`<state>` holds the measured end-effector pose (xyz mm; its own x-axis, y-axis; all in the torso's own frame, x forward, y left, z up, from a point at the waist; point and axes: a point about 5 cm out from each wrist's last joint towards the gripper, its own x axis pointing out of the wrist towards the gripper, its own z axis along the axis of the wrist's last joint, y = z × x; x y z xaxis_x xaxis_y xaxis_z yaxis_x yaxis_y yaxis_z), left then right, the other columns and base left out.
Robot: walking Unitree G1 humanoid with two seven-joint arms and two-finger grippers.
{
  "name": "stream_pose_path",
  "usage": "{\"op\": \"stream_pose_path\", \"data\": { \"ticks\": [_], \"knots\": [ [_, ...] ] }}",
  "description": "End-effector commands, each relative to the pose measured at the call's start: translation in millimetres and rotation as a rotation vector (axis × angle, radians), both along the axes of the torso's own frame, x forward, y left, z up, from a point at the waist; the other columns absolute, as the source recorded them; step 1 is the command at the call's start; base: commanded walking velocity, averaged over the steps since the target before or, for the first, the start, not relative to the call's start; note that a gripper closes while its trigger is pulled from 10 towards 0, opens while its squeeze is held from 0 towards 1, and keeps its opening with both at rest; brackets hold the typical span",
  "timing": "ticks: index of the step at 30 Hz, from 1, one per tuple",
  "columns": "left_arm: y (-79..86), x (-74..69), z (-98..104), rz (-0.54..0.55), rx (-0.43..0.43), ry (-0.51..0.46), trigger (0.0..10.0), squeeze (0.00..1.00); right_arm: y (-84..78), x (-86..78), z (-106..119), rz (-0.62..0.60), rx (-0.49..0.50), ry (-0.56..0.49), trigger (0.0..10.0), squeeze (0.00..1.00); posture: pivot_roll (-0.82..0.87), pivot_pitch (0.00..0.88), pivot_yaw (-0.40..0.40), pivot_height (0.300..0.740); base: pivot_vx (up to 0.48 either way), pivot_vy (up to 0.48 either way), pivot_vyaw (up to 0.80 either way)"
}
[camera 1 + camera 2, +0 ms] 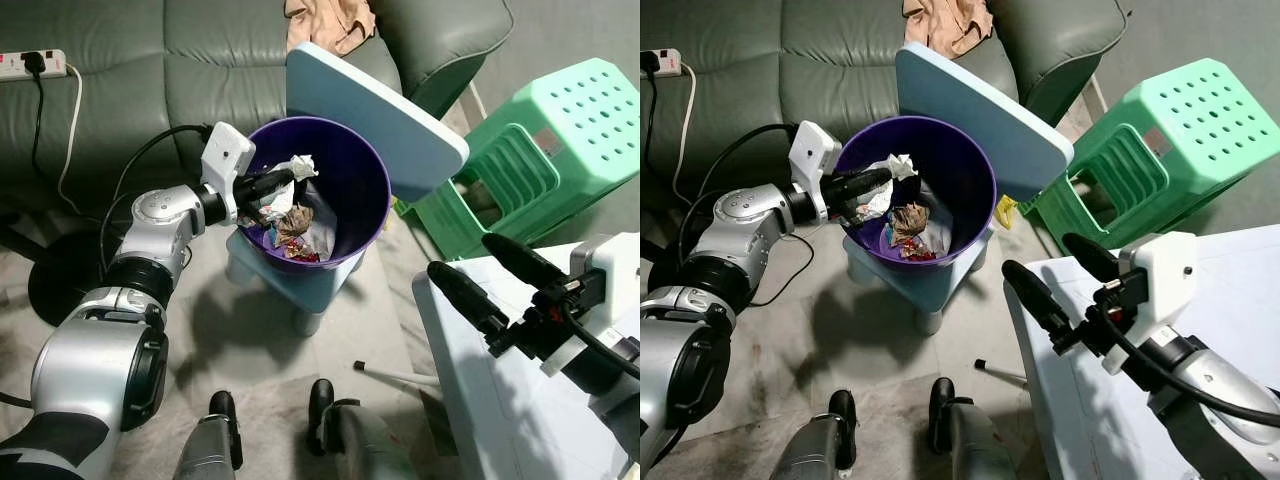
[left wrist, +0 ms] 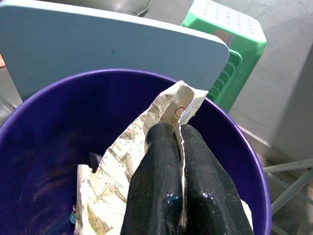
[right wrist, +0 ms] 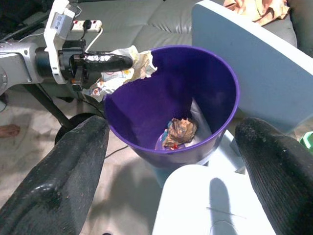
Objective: Picking trash to rubbish bin
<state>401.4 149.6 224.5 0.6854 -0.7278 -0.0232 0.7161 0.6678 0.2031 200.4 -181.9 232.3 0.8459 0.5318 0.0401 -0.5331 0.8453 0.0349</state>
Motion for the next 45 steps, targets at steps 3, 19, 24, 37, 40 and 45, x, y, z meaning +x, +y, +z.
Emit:
{"op": "stream_pose_path", "data": {
  "ticks": [3, 19, 24, 37, 40, 45],
  "knots": [
    [0.0, 0.7, 0.1, 0.003, 0.016, 0.002, 10.0, 1.00, 0.0, -6.7, 3.6, 0.001, -0.016, -0.007, 10.0, 0.00, -0.26, 0.465, -0.127, 0.740, 0.000, 0.000, 0.00],
    [8.8, 3.3, 6.0, 0.056, 0.012, -0.002, 10.0, 1.00, -1.4, -8.6, 6.8, -0.008, -0.017, -0.005, 10.0, 0.00, -0.27, 0.462, -0.128, 0.740, 0.000, 0.000, 0.00],
    [9.9, 4.3, 8.4, 0.084, 0.019, -0.027, 10.0, 0.00, -0.8, -7.4, 7.1, -0.008, -0.013, -0.008, 10.0, 0.00, -0.27, 0.457, -0.126, 0.740, 0.000, 0.000, 0.00],
    [3.0, 3.3, 16.9, 0.067, -0.152, -0.074, 10.0, 0.00, -1.6, 3.9, -0.8, -0.038, 0.015, -0.015, 10.0, 0.00, -0.20, 0.416, -0.099, 0.740, 0.000, 0.000, 0.00],
    [1.5, 2.6, 16.3, 0.081, -0.187, -0.092, 10.0, 0.00, -2.5, 9.9, -3.5, -0.062, 0.031, -0.023, 10.0, 0.00, -0.18, 0.404, -0.093, 0.740, 0.000, 0.000, 0.00],
    [3.7, 0.4, 14.1, 0.124, -0.270, -0.115, 10.0, 0.00, -3.3, 19.1, -9.8, -0.104, 0.057, -0.037, 10.0, 0.00, -0.15, 0.374, -0.083, 0.740, 0.000, 0.000, 0.00]
  ]
}}
